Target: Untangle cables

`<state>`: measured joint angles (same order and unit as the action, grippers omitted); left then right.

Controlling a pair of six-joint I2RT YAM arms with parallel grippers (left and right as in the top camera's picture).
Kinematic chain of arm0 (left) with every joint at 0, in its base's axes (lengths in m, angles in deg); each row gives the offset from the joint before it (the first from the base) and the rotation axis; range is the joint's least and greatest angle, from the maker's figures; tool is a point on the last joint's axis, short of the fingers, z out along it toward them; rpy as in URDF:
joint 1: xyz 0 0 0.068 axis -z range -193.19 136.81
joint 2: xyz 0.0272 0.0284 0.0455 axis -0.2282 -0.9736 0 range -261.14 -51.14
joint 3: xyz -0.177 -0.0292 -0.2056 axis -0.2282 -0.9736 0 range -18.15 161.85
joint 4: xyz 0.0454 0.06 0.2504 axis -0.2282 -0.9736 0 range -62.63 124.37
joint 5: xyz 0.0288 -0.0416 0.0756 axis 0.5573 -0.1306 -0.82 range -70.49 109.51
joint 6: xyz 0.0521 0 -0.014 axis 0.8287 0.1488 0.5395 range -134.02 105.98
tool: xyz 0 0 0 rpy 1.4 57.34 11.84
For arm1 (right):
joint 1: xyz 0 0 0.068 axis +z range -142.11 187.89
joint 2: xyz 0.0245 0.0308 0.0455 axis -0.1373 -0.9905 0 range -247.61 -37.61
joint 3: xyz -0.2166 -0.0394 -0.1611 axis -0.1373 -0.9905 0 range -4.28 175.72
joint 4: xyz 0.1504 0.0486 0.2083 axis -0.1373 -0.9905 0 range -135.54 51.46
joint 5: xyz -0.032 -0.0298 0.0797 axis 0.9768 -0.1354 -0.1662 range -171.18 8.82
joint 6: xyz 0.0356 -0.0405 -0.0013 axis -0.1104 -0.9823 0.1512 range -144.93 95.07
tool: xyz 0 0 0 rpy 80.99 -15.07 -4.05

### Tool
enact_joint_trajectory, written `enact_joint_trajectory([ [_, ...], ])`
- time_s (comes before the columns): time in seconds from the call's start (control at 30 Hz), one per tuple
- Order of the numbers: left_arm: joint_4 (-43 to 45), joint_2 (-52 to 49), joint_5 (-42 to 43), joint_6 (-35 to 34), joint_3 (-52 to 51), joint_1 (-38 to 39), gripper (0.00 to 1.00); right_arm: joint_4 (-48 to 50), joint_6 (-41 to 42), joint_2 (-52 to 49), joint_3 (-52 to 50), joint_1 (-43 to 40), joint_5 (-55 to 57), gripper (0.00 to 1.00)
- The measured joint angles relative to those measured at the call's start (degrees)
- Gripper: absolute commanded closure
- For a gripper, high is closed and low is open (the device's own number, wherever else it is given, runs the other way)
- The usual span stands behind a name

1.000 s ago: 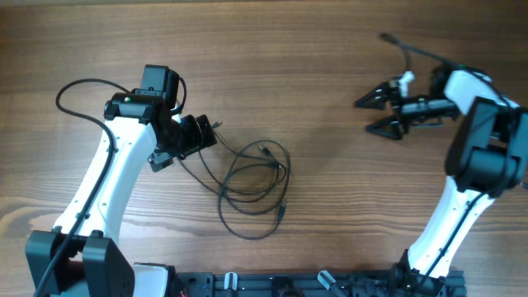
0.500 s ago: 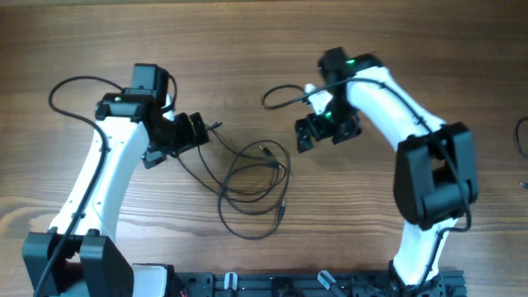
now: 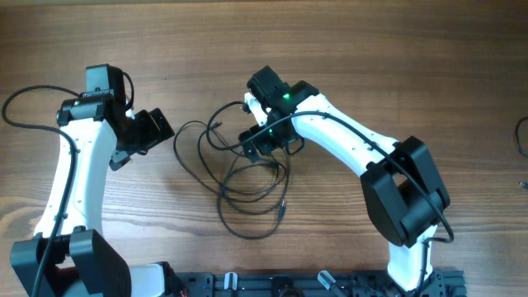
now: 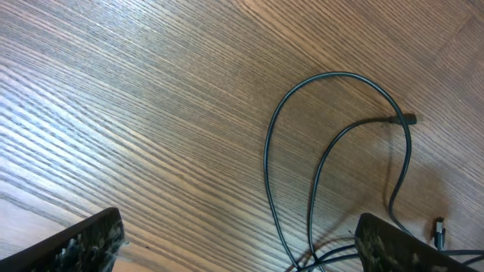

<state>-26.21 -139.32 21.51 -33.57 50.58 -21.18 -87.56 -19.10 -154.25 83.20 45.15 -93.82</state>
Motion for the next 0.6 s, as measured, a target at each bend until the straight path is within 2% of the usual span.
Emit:
enact_joint_trajectory([
  [0.27, 0.04, 0.0, 0.85, 0.02, 0.0, 0.0, 0.0, 3.74, -0.5, 0.0, -1.68, -0.07, -0.24, 0.04],
  [0.4, 0.04, 0.0, 0.9, 0.02, 0.0, 0.0, 0.0, 3.89, -6.19, 0.0, -3.15, -0.07, -0.22, 0.05],
  [0.43, 0.04, 0.0, 0.9, 0.02, 0.0, 0.0, 0.0, 3.89, -7.58, 0.0, -3.15, -0.07, -0.17, 0.09],
  [0.5, 0.0, 0.0, 0.92, 0.02, 0.0, 0.0, 0.0, 3.89, -10.6, 0.0, -3.15, -0.07, 0.26, 0.41],
  [0.57, -0.04, 0.0, 0.92, 0.02, 0.0, 0.0, 0.0, 3.96, -12.46, 0.0, -3.15, -0.07, 0.72, 0.54],
  [0.6, -0.04, 0.0, 0.92, 0.02, 0.0, 0.0, 0.0, 4.13, -13.22, 0.0, -3.15, -0.07, 0.87, 0.54],
])
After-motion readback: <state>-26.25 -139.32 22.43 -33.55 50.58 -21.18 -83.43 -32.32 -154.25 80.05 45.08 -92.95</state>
